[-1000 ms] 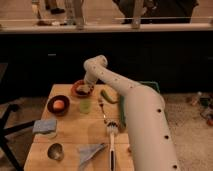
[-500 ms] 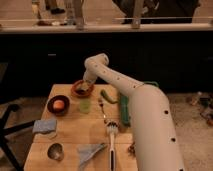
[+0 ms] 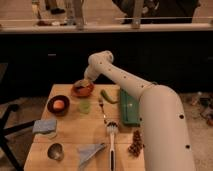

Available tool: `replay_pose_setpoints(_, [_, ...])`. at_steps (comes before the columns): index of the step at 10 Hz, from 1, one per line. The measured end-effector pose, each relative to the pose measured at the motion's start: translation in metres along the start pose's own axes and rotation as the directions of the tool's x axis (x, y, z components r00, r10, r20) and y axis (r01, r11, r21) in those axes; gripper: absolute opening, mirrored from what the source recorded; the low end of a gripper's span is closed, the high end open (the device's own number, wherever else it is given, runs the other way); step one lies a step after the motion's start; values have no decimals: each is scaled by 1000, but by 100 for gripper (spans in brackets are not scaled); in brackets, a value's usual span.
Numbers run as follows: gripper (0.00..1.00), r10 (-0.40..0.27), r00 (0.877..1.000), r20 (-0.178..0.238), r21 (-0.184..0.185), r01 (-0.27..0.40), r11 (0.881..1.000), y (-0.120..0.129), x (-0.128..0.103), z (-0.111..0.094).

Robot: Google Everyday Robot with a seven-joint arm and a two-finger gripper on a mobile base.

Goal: Place eraser in table surface

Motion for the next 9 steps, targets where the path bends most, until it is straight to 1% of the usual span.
replay_pose_setpoints(2, [0,-20,1000,22,-1,20,1000,4,-4,-16])
replay_pose_setpoints(4, [0,-37,998,52,-12,38,999,13,-4,-32])
replay_pose_setpoints(9, [0,-47,990,130,-43,53,998,30,9,-60])
